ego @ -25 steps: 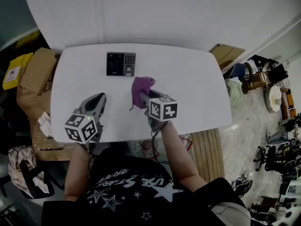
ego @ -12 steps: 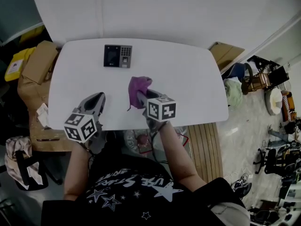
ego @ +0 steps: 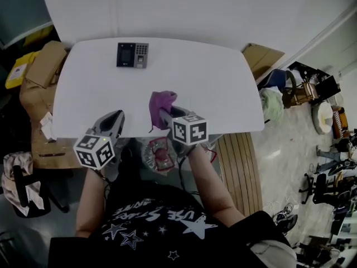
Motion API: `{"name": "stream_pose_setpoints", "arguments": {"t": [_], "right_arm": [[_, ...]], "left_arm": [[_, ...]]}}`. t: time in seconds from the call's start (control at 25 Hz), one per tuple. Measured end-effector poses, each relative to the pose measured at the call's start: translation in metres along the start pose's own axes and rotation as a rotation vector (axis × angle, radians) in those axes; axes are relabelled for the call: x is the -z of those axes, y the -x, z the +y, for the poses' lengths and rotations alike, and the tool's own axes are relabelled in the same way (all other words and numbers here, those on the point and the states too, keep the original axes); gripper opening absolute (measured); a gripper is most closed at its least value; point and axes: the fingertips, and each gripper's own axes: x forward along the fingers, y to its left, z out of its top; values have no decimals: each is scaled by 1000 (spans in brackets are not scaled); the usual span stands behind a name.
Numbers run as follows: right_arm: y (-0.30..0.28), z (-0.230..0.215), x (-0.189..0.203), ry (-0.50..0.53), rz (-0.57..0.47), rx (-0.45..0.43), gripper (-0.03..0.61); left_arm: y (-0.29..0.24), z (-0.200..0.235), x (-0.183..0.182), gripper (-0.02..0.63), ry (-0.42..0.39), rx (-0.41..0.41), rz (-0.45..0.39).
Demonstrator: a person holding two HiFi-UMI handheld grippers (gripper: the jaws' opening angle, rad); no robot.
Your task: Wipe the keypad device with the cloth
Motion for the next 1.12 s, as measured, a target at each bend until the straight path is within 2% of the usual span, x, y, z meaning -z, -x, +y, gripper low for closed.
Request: {"name": "stream_pose_setpoints", "arguments": {"t": [0.68,1.12], "right_arm": [[74,20,54,16,-2,-58,100],[83,30,76,-4,-1,-96,100]], "left_arm": [[60,-75,41,8,-22,-56,-4],[79,-82,56,8,-24,-77,11]]}}
